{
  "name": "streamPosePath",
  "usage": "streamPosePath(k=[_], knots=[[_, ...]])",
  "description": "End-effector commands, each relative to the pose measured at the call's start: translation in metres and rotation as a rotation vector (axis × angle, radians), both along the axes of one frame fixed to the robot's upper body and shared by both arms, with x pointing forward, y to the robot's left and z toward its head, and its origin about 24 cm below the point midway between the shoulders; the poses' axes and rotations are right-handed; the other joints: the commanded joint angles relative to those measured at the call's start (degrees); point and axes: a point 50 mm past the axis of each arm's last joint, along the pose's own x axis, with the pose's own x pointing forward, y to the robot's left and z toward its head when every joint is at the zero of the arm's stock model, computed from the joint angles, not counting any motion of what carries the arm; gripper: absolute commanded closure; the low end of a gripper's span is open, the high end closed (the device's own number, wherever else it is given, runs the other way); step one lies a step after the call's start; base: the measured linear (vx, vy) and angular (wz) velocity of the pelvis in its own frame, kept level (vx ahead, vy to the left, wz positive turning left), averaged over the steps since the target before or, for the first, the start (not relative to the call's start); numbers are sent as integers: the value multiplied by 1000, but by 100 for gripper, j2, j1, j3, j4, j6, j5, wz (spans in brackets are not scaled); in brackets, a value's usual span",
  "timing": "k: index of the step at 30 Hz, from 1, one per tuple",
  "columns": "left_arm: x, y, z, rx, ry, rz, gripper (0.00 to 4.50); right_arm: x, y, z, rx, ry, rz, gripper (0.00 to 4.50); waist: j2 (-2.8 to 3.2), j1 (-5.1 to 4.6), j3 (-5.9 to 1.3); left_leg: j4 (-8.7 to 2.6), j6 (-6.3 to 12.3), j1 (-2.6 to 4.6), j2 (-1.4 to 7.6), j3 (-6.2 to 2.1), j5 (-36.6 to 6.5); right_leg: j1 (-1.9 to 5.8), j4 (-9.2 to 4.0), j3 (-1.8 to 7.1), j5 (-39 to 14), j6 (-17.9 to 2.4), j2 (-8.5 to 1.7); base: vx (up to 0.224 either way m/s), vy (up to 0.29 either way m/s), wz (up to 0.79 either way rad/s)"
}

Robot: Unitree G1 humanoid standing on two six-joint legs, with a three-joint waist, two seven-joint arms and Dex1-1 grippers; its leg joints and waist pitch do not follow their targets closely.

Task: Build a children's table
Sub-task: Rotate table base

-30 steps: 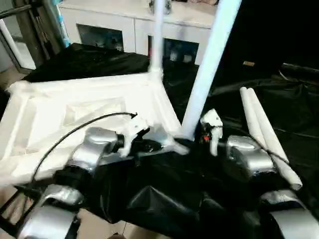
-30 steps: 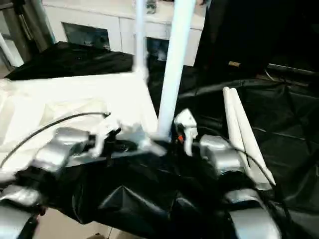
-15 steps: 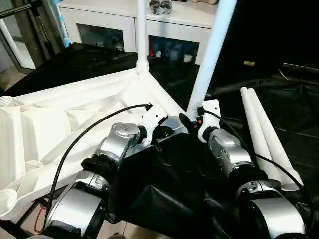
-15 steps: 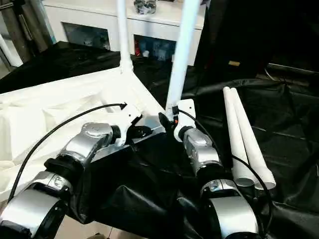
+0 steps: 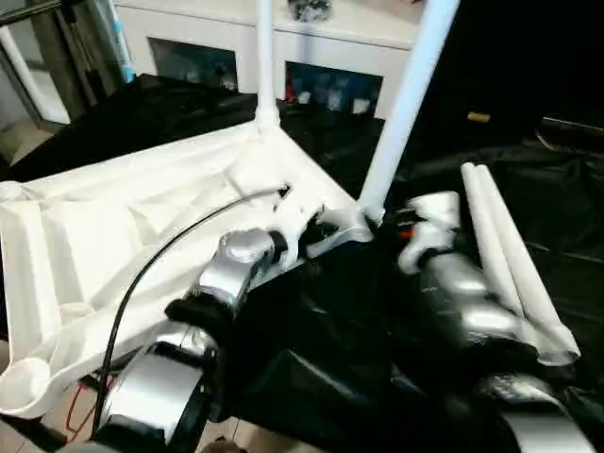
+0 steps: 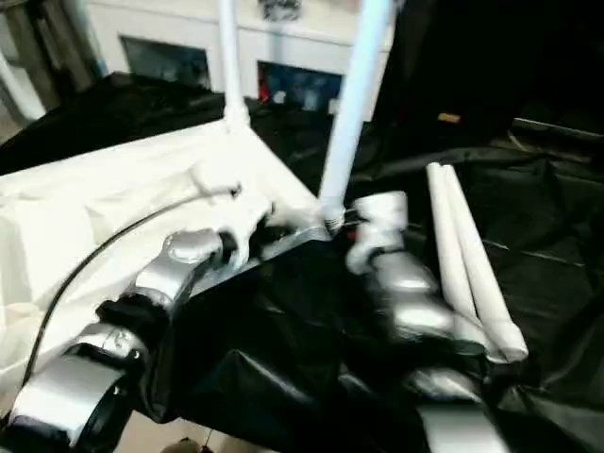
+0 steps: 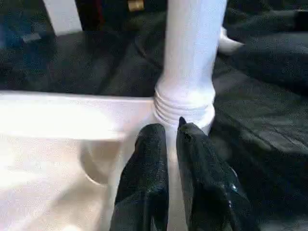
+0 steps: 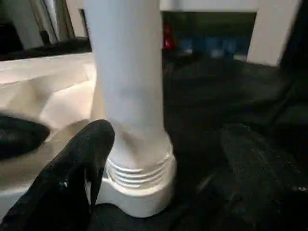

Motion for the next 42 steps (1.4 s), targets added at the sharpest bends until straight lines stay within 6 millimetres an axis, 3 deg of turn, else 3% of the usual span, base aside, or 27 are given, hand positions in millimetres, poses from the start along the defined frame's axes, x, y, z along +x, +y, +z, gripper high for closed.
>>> streamPosePath(k=[1,3,4,5,6,7,8,9,10,11,12,13,15,18,19,20,23,27,29,31,33,35,36,38,39,40,42], knots=[[3,6,9,0,-63,43,362,-10,10,-10,-18,55,96,55,-38,17,-401,-277,697,38,86,18,-377,426,-287,205,537,-1374,-393,0,0,0],[8,28,19,26,-129,155,362,-18,19,-23,-53,120,174,55,-50,-20,-377,-313,527,15,106,-4,-644,422,-322,188,-82,-1301,-407,0,0,0],[10,44,23,57,-159,218,362,-20,23,-26,-69,148,190,55,-59,-46,-371,-325,429,36,116,-1,-774,392,-358,189,-376,-1237,-406,0,0,0],[10,44,23,57,-159,218,362,-20,23,-26,-69,148,190,55,-59,-46,-371,-325,429,36,116,-1,-774,392,-358,189,-376,-1237,-406,0,0,0],[10,66,27,112,-190,301,362,-21,26,-29,-82,182,195,55,-56,-72,-362,-345,293,31,138,-22,-778,385,-343,193,-567,-1160,-411,0,0,0],[10,66,27,112,-190,301,362,-21,26,-29,-82,182,195,55,-49,-87,-349,-349,267,19,122,-18,-770,373,-357,194,-632,-1121,-398,0,0,0],[9,82,31,141,-206,359,362,-21,28,-30,-97,189,201,55,-26,-70,-363,-342,188,70,144,-13,-786,341,-348,203,-663,-1103,-411,0,0,0],[3,117,38,194,-223,491,362,-22,32,-33,-115,224,214,55,-84,-81,-357,-335,198,60,132,-1,-733,343,-349,210,-578,-1109,-399,0,0,0],[3,117,38,194,-223,491,362,-22,32,-33,-115,224,214,55,-63,-98,-349,-357,162,18,139,-27,-618,367,-283,200,-381,-1139,-393,0,0,0],[-8,150,42,265,-226,591,362,-21,36,-35,-131,238,214,55,-38,-74,-371,-334,151,82,148,-10,-581,323,-284,201,-302,-1146,-399,0,0,0],[-8,150,42,265,-226,591,362,-21,36,-35,-131,238,214,55,-31,-96,-372,-326,166,49,128,-12,-397,333,-245,204,-2,-1184,-370,0,0,0],[-14,164,41,317,-224,626,362,-20,38,-36,-130,246,210,55,-32,-75,-374,-315,179,84,120,10,-378,303,-255,203,80,-1198,-354,0,0,0],[-26,188,38,433,-203,687,362,-18,41,-37,-131,256,204,55,-38,-77,-369,-319,208,53,107,6,-280,314,-224,200,238,-1220,-347,0,0,0],[-42,217,30,476,-127,808,380,-14,50,-37,-120,269,215,91,-38,-29,-342,-349,101,96,129,13,-563,274,-246,208,-77,-1240,-373,0,0,0],[-46,221,23,481,-85,805,399,-13,54,-37,-118,276,219,101,-115,-23,-330,-356,94,95,124,22,-617,267,-271,207,-181,-1212,-367,0,0,0],[-49,221,20,484,-62,801,399,-12,56,-37,-122,280,217,101,-45,4,-329,-372,20,101,121,8,-728,262,-269,216,-343,-1178,-381,0,0,0],[-58,224,9,521,12,794,437,-8,62,-38,-130,292,212,137,-41,17,-325,-387,-134,126,136,8,-892,236,-278,220,-381,-1156,-379,0,0,0],[-65,225,1,569,91,779,450,-6,66,-41,-146,298,198,177,-65,41,-337,-384,-174,97,114,-8,-846,281,-256,225,-201,-1127,-387,0,0,0],[-67,224,-2,572,133,753,450,-6,68,-43,-149,300,195,182,-40,44,-344,-377,-190,101,99,-4,-807,274,-251,227,-206,-1131,-386,0,0,0],[-71,214,-7,545,200,634,450,-4,73,-45,-150,308,196,198,-51,38,-348,-378,-212,91,99,-10,-831,287,-248,228,-215,-1151,-403,0,0,0],[-72,211,-8,535,211,605,450,-3,74,-45,-149,310,197,225,-8,18,-339,-378,-237,98,90,-9,-888,270,-259,229,-251,-1169,-378,0,0,0],[-75,200,-8,496,245,512,450,-2,74,-46,-152,311,194,237,-18,26,-342,-380,-243,94,102,-11,-918,284,-247,235,-219,-1211,-391,0,0,0],[-81,179,-5,438,292,325,450,-1,74,-46,-155,313,191,247,6,33,-343,-384,-268,106,104,-10,-945,270,-248,230,-245,-1231,-389,0,0,0],[-83,171,-4,418,319,268,450,-1,74,-47,-157,314,190,272,5,30,-341,-381,-286,113,101,-11,-937,269,-231,225,-205,-1249,-373,0,0,0],[-84,163,-3,402,334,202,450,0,74,-47,-159,314,189,272,-1,31,-318,-386,-281,145,93,16,-1130,233,-271,234,-346,-1256,-355,0,0,0],[-84,163,-2,401,334,199,450,0,74,-47,-160,314,189,278,3,32,-317,-391,-286,134,90,13,-1168,246,-274,237,-424,-1254,-362,0,0,0],[-89,145,0,375,353,16,450,2,74,-47,-166,311,190,298,-2,31,-305,-404,-317,103,86,-3,-1271,269,-296,244,-681,-1171,-378,0,0,0]])
